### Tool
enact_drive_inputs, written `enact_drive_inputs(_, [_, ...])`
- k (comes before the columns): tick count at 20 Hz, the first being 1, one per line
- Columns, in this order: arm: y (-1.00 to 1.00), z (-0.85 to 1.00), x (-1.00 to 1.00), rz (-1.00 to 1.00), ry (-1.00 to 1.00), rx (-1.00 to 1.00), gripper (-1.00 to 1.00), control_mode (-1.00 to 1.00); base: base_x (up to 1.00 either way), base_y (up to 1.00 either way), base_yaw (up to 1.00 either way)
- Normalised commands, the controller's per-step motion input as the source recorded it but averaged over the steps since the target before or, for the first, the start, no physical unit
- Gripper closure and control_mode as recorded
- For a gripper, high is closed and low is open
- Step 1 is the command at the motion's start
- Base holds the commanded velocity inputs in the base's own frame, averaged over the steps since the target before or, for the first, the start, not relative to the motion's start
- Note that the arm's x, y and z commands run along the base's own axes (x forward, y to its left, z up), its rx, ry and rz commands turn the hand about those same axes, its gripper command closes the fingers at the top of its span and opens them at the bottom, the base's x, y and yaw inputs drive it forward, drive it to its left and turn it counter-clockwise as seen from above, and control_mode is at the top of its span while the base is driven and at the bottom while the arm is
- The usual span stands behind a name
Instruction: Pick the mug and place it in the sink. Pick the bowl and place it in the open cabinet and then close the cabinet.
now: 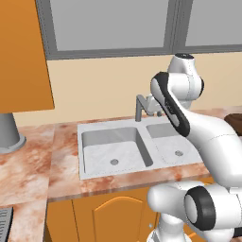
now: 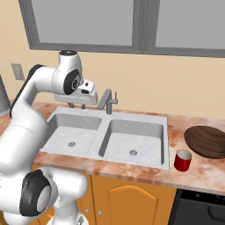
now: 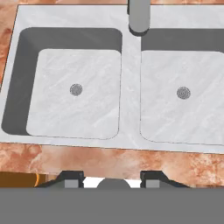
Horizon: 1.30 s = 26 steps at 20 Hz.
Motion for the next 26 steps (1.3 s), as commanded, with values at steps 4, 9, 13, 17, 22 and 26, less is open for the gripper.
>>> enact_drive_inputs(4, [-0.16,0.00,-0.01,0.00,0.00,0.00,-1.00,-1.00,0.00,0.00,0.00])
enact_drive_inputs(9, [-0.13,-0.05,-0.24,0.05,0.01,-0.04,-1.00,-1.00,0.00,0.00,0.00])
enact_drive_inputs(13, [-0.19,-0.16,-0.34,0.02,0.03,0.00,-1.00,-1.00,0.00,0.00,0.00])
enact_drive_inputs(17, [-0.33,-0.14,-0.39,0.00,0.00,0.00,-1.00,-1.00,0.00,0.00,0.00])
enact_drive_inputs(22, [-0.51,-0.15,-0.21,0.00,0.07,0.00,-1.00,-1.00,0.00,0.00,0.00])
enact_drive_inputs(26, [-0.53,-0.11,-0.01,0.00,0.11,0.04,-1.00,-1.00,0.00,0.00,0.00])
